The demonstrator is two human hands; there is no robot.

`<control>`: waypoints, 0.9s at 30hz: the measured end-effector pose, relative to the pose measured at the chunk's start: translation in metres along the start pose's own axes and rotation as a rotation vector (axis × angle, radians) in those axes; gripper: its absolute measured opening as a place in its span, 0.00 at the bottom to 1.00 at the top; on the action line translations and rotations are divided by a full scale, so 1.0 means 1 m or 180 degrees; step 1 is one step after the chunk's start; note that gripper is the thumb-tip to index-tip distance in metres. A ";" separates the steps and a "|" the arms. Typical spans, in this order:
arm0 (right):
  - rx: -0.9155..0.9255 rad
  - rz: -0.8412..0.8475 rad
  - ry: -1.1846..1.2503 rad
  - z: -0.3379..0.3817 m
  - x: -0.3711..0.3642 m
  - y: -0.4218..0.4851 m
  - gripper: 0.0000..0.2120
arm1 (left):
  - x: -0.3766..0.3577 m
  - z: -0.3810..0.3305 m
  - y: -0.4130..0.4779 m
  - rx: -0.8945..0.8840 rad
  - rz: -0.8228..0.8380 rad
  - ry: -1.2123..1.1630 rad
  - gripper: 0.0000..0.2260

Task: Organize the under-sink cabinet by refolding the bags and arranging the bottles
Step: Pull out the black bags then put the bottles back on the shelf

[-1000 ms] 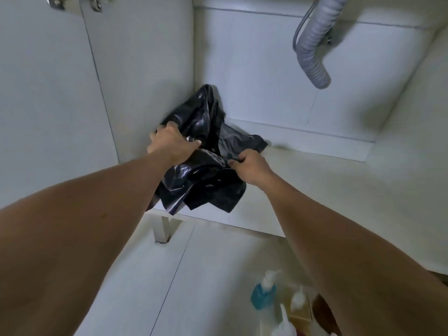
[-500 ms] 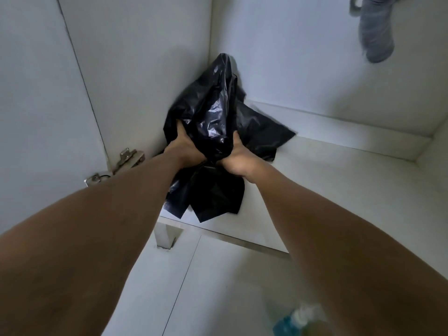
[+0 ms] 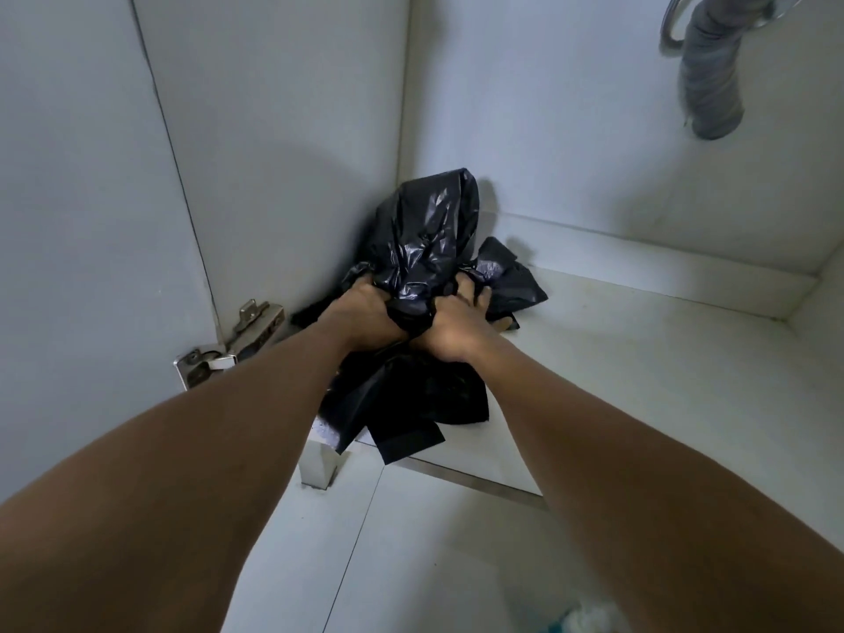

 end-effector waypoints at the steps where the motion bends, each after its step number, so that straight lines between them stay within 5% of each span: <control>1: 0.0050 0.0040 0.0059 0.002 -0.001 -0.002 0.47 | 0.003 -0.003 -0.008 0.0010 -0.0009 -0.0129 0.29; 4: 0.0272 -0.0052 0.0536 0.005 0.001 -0.008 0.42 | 0.008 -0.008 -0.020 -0.0054 -0.0075 -0.0422 0.19; 6: 0.0423 -0.0246 0.0689 0.013 0.009 -0.022 0.34 | 0.011 -0.004 -0.023 -0.0025 -0.0225 -0.0633 0.22; 8: 0.0476 -0.0327 0.0987 0.015 0.012 -0.035 0.33 | 0.011 0.006 -0.028 0.0066 -0.0267 -0.1111 0.36; 10: 0.0444 -0.0414 0.1178 0.017 0.012 -0.048 0.34 | 0.010 0.014 -0.035 0.0150 -0.0211 -0.1446 0.60; 12: 0.0452 -0.0509 0.1333 0.024 0.015 -0.064 0.44 | 0.009 0.019 -0.048 0.0286 -0.0109 -0.1504 0.66; 15: 0.0510 -0.0341 0.1520 0.038 0.010 -0.090 0.60 | 0.014 0.012 -0.075 0.0315 0.0026 -0.1103 0.37; 17: 0.0651 -0.0362 0.1466 0.047 0.012 -0.110 0.52 | 0.013 0.006 -0.096 0.0338 0.0179 -0.0807 0.25; 20: 0.0797 -0.0396 0.1260 0.059 0.018 -0.142 0.40 | 0.017 -0.006 -0.131 0.0338 0.0303 -0.0272 0.25; 23: 0.0694 -0.0266 0.1186 0.064 0.017 -0.167 0.44 | 0.024 -0.026 -0.169 0.0195 0.0276 0.0687 0.23; 27: 0.0756 -0.0213 0.1262 0.077 0.014 -0.192 0.41 | 0.026 -0.028 -0.201 0.0328 0.0215 0.0946 0.17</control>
Point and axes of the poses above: each hand's wrist, its own y-axis towards the middle knuckle, its own x-axis out of the back of the hand, z = x × y, the point moved 9 cm from there along y, towards the middle knuckle, and after that the axes turned 8 degrees about x, right-handed, at the moved point
